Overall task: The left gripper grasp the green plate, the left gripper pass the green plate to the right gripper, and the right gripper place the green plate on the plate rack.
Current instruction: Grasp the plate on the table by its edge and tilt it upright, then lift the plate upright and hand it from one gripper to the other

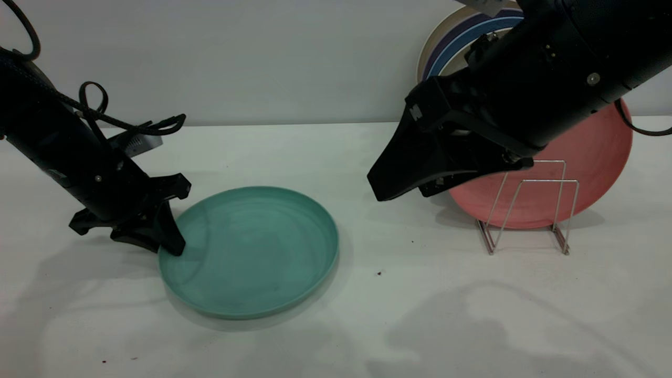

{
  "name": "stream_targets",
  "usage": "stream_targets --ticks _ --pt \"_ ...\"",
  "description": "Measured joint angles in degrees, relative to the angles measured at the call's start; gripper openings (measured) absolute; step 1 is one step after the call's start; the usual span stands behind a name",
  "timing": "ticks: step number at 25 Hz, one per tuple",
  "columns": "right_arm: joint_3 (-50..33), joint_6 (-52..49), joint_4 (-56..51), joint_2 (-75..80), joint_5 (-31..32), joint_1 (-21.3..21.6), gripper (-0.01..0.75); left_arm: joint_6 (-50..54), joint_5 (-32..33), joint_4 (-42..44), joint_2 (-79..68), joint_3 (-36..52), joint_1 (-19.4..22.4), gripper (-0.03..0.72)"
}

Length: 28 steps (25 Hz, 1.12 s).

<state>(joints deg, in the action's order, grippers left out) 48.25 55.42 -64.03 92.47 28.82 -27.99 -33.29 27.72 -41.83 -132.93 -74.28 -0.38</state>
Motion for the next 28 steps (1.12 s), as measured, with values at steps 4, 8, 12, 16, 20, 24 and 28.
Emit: stream_targets --ticks 4,8,12,16,20,24,28 --pt "0.0 0.0 -0.2 0.0 -0.3 0.0 0.519 -0.7 0.4 -0.4 0.0 0.0 0.0 0.022" --pt "0.1 -1.3 -0.4 0.6 0.1 0.7 0.519 -5.5 3.4 -0.4 0.7 -0.2 0.0 0.018" --pt "1.8 -1.7 -0.4 3.9 3.1 3.8 0.519 -11.6 5.7 -0.4 3.2 -0.3 0.0 0.015" --pt "5.9 -0.8 -0.4 8.9 8.2 6.8 0.519 -19.4 7.5 -3.6 4.8 -0.3 0.1 0.015" --pt "11.4 0.0 -0.3 14.5 13.3 8.6 0.519 -29.8 13.0 -11.1 4.8 -0.3 0.1 0.015" --pt "16.5 0.1 -0.2 20.0 16.9 9.3 0.514 -36.7 18.2 -14.7 4.9 -0.4 0.1 0.015" --pt "20.7 -0.9 -0.1 24.1 18.3 9.5 0.507 -37.6 19.6 -15.4 4.9 -0.4 0.1 0.015"
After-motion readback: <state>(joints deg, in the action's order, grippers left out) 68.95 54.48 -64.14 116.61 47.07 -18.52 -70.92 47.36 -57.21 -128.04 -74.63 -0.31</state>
